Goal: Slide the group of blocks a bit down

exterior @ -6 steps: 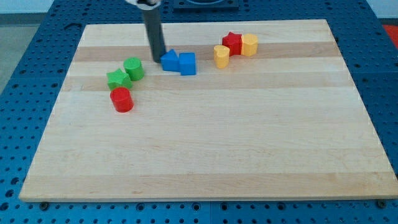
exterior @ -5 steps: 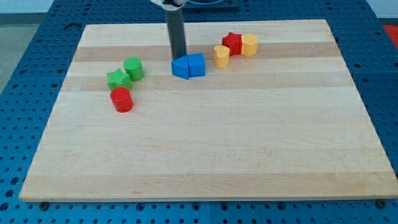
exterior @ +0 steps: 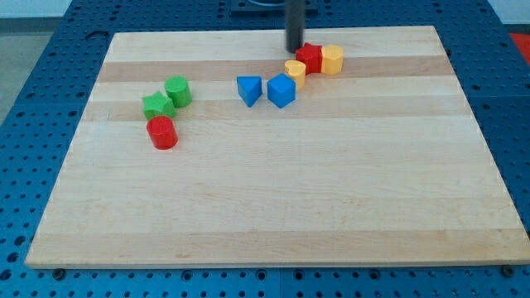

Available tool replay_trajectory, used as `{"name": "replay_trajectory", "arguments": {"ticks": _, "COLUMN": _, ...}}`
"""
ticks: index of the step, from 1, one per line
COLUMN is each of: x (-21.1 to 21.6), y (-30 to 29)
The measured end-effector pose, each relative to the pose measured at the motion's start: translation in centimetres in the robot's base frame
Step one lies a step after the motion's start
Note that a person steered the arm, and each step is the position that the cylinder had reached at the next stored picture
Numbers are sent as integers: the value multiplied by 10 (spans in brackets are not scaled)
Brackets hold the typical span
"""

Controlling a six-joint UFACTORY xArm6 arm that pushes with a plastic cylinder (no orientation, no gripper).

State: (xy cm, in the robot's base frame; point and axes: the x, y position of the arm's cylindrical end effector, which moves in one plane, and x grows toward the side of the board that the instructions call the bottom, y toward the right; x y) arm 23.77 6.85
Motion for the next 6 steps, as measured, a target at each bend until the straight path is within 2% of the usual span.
{"name": "replay_trajectory", "arguments": {"ticks": 1, "x": -3, "y": 71}}
{"name": "replay_trajectory", "arguments": {"ticks": 2, "x": 2, "y": 89}}
{"name": "replay_trajectory", "arguments": {"ticks": 4, "x": 35, "y": 6}}
{"name": "replay_trajectory", "arguments": {"ticks": 6, "x": 38, "y": -71}}
